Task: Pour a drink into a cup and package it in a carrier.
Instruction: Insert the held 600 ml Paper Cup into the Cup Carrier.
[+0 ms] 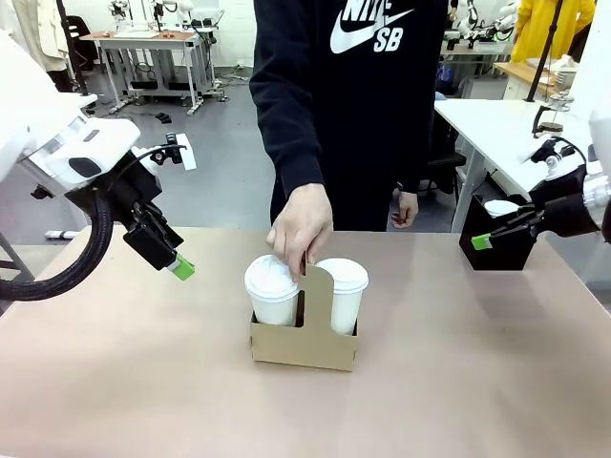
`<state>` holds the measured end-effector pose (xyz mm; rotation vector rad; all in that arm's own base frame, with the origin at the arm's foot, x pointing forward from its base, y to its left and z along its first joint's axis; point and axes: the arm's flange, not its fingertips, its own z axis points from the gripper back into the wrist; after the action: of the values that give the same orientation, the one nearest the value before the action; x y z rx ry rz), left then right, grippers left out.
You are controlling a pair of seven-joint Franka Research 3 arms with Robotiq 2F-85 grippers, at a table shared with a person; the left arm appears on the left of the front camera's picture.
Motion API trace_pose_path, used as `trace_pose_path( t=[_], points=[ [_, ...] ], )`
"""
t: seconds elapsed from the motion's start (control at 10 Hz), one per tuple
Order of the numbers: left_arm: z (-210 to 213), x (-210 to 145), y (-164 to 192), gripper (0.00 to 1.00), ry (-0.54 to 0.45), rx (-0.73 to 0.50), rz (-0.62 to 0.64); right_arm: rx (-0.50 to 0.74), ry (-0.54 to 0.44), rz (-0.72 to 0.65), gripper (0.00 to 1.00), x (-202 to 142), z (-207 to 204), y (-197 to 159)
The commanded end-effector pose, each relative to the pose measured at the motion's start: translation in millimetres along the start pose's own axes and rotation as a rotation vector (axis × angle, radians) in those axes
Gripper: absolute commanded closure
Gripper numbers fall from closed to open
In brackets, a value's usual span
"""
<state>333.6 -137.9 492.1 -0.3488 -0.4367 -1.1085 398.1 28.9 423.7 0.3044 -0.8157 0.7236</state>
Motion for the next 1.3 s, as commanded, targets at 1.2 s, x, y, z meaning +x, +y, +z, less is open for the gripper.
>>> trace_pose_path(
  t=[1.2],
  points=[
    [-1.4,-0.5,0.0,0.0,-0.019,-0.011,0.0,-0.005,-0.004,-0.002,0.0,0.4,1.1,-0.7]
  ],
)
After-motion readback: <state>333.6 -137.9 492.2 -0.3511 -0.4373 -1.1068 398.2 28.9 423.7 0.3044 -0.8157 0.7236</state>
